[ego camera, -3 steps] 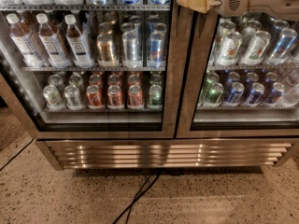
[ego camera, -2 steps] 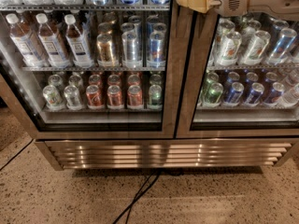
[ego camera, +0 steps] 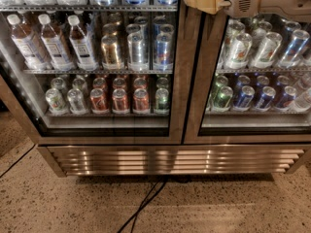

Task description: Open left fridge door

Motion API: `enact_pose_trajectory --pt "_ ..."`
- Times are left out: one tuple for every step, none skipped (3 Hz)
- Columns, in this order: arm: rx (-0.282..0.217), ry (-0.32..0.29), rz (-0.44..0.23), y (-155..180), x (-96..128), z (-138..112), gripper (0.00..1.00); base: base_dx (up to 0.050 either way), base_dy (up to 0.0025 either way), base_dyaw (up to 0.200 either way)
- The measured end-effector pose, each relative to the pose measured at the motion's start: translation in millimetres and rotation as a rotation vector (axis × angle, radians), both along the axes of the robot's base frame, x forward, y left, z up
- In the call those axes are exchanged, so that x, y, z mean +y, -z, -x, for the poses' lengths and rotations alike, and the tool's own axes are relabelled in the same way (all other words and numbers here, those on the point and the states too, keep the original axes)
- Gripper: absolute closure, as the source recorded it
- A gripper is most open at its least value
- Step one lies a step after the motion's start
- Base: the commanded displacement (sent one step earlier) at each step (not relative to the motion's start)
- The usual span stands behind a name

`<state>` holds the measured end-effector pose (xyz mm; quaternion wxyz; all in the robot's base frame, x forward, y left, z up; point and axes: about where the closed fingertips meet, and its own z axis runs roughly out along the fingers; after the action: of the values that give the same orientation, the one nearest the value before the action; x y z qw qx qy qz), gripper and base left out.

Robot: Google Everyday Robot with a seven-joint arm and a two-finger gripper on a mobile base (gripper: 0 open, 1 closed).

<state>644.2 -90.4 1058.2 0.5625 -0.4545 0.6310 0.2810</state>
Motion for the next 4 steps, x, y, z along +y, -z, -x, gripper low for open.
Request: enact_pose_trajectory --pt "0.004 0.001 0.000 0.5 -1.0 0.0 1.00 0.000 0.00000 0.000" --pt "0.005 0.003 -0.015 -4.9 0.6 0.0 1.00 0.000 0.00000 0.000" --pt "0.005 0.003 -0.015 -4.9 0.6 0.0 1.00 0.000 0.00000 0.000" --pt "-0.013 0.019 -0.022 -6.8 1.3 -0.5 1.00 0.000 0.00000 0.000"
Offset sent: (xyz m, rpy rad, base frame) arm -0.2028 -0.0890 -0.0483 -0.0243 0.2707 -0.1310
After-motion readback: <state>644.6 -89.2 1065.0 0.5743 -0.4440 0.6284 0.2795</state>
